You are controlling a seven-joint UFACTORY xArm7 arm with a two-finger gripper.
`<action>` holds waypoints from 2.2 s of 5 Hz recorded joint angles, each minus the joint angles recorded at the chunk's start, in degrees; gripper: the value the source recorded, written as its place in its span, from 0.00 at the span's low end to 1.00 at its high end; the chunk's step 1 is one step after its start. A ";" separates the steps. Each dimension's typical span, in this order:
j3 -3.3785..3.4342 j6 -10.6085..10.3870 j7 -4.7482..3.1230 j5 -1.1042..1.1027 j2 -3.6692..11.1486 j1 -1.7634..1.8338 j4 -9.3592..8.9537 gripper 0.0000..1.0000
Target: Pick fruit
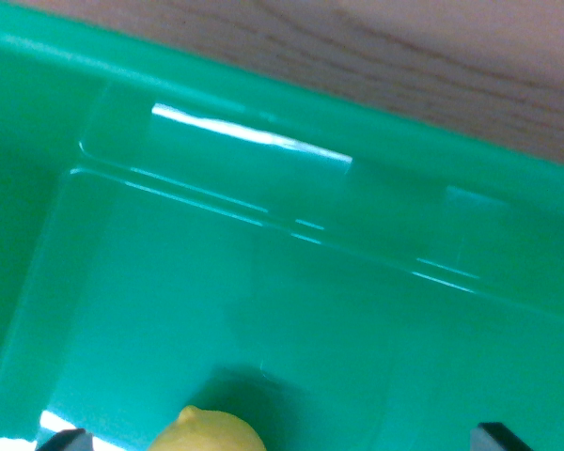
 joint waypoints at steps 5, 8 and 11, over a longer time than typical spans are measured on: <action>0.39 -6.76 -2.96 0.44 2.34 0.67 -5.07 0.00; 0.51 -8.73 -3.82 0.57 3.02 0.86 -6.55 0.00; 0.70 -12.05 -5.28 0.79 4.17 1.19 -9.05 0.00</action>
